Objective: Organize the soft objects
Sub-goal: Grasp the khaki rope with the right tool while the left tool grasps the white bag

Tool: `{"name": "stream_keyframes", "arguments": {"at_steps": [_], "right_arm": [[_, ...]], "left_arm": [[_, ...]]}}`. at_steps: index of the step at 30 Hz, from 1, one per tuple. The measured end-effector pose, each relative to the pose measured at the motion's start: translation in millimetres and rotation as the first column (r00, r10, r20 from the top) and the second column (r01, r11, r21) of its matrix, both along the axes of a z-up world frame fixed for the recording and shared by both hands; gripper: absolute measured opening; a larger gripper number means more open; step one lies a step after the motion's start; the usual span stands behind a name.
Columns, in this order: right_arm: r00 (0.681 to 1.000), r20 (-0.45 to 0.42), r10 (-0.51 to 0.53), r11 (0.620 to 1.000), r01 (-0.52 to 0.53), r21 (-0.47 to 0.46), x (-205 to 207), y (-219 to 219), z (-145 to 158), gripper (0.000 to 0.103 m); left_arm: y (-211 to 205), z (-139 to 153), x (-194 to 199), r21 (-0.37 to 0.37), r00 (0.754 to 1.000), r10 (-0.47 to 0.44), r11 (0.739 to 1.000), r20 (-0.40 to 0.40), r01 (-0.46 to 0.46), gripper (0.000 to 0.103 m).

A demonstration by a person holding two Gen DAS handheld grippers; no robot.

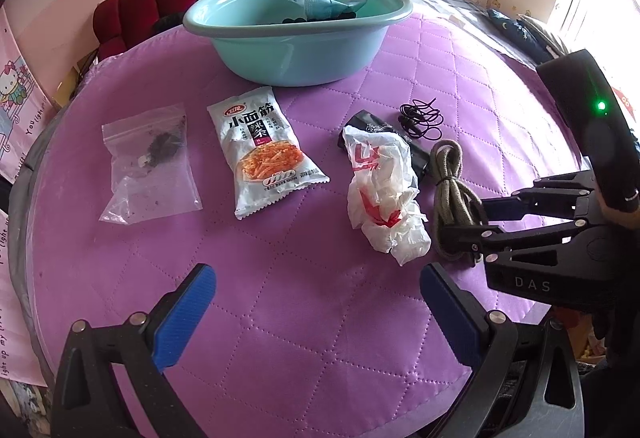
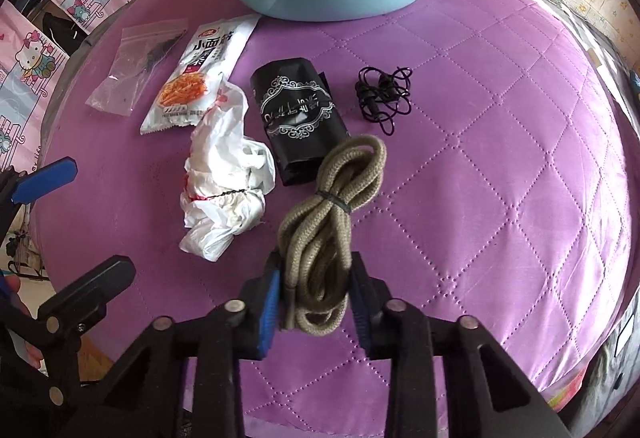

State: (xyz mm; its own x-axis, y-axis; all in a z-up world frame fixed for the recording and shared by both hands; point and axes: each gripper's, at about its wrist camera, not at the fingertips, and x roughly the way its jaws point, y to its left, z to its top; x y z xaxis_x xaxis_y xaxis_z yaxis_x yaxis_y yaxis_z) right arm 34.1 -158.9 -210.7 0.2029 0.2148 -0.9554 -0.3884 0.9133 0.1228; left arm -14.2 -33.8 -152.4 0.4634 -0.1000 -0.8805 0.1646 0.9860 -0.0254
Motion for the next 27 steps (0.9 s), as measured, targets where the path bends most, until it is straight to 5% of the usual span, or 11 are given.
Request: {"name": "stream_keyframes", "arguments": {"at_steps": [4,27], "right_arm": [[1.000,0.028,-0.005,1.000,0.005,0.002,-3.7,-1.0,4.5,0.017],[0.991,0.108,-0.076,0.997,0.077,0.004,-6.9,-41.8,31.7,0.016]], "left_arm": [[-4.6,-1.3,2.9,0.001,1.000,-0.013,1.000,-0.006,0.013,0.103],[-36.3,-17.7,40.8,-0.024,0.997,-0.060,0.998,-0.047,0.059,0.103]]}}
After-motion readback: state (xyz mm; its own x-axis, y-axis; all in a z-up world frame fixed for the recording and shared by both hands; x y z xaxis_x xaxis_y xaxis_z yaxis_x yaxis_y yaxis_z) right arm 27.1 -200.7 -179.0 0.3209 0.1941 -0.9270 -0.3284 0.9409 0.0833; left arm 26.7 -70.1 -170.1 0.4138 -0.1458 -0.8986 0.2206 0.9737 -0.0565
